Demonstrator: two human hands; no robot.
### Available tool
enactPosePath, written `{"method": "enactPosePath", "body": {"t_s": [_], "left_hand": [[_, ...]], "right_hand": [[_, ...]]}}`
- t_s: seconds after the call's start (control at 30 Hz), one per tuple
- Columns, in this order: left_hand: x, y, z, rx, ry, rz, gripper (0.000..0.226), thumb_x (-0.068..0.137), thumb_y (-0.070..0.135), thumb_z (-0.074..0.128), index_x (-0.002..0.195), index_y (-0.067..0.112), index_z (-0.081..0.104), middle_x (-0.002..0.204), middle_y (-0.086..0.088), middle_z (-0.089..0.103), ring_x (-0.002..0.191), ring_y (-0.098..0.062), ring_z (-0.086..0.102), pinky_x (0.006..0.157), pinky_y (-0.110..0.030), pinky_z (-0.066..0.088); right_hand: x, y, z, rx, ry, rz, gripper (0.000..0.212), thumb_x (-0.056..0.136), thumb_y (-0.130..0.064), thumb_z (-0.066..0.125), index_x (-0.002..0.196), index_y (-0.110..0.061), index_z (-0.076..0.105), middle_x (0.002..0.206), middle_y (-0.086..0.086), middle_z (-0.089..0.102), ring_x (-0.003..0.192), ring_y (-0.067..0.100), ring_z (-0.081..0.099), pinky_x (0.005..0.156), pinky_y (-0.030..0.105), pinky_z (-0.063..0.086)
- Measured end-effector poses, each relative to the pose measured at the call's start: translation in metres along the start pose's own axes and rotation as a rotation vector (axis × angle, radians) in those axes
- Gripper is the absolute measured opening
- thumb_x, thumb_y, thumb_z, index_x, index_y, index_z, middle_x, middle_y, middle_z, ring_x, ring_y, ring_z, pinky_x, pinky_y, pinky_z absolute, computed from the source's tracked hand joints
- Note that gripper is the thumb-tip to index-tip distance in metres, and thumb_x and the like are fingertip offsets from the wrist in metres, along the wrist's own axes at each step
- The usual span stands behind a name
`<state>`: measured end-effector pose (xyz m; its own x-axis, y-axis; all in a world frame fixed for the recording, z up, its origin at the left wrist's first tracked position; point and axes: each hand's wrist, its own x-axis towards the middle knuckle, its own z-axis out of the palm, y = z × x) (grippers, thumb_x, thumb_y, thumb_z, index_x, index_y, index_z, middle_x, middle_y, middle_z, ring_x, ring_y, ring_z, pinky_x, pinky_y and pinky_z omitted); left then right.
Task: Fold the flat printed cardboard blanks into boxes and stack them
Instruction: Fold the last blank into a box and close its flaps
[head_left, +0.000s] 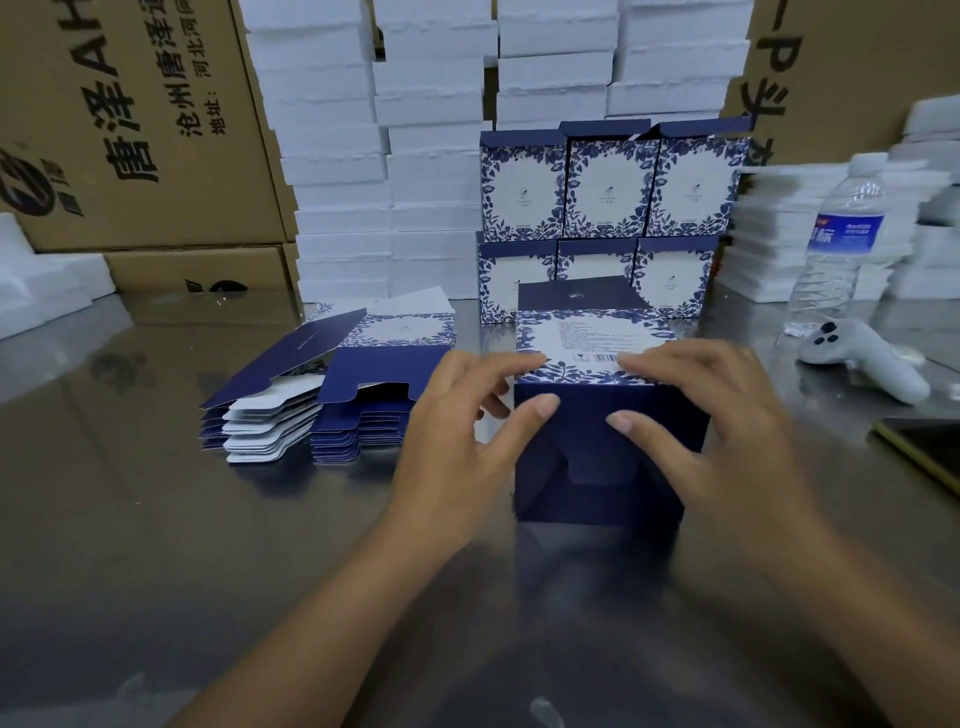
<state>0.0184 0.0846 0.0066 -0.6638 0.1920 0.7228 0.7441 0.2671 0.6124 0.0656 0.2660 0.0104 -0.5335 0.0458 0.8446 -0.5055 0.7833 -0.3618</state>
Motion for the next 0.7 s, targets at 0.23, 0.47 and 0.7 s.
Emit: {"method": "enactPosePath", "body": {"t_s": [0.23,0.47,0.7], "left_hand": [[0.001,0.013,-0.002,0.078,0.049,0.164,0.015,0.082,0.029,0.068,0.09,0.016,0.069,0.106,0.007,0.059,0.107,-0.004,0.054,0.091,-0.02,0.043],[-0.001,0.015,0.003,0.081,0.083,0.291,0.019,0.081,0.029,0.065,0.086,0.012,0.072,0.088,0.008,0.067,0.088,-0.012,0.061,0.077,-0.042,0.05],[-0.002,0.018,0.006,-0.024,0.064,0.209,0.014,0.082,0.027,0.063,0.082,0.015,0.07,0.082,0.004,0.064,0.084,-0.015,0.056,0.077,-0.04,0.045]], "right_hand": [[-0.003,-0.006,0.004,-0.031,0.061,-0.123,0.027,0.079,-0.032,0.064,0.098,-0.014,0.072,0.094,0.001,0.057,0.091,0.018,0.048,0.085,0.014,0.036],[-0.003,-0.013,0.007,0.073,0.08,-0.078,0.016,0.082,-0.032,0.062,0.095,-0.024,0.068,0.089,0.0,0.057,0.087,0.023,0.052,0.079,0.021,0.04],[-0.001,-0.017,0.009,0.155,0.081,-0.052,0.006,0.084,-0.03,0.06,0.088,-0.029,0.063,0.089,-0.011,0.055,0.085,0.022,0.052,0.075,0.025,0.041]]}}
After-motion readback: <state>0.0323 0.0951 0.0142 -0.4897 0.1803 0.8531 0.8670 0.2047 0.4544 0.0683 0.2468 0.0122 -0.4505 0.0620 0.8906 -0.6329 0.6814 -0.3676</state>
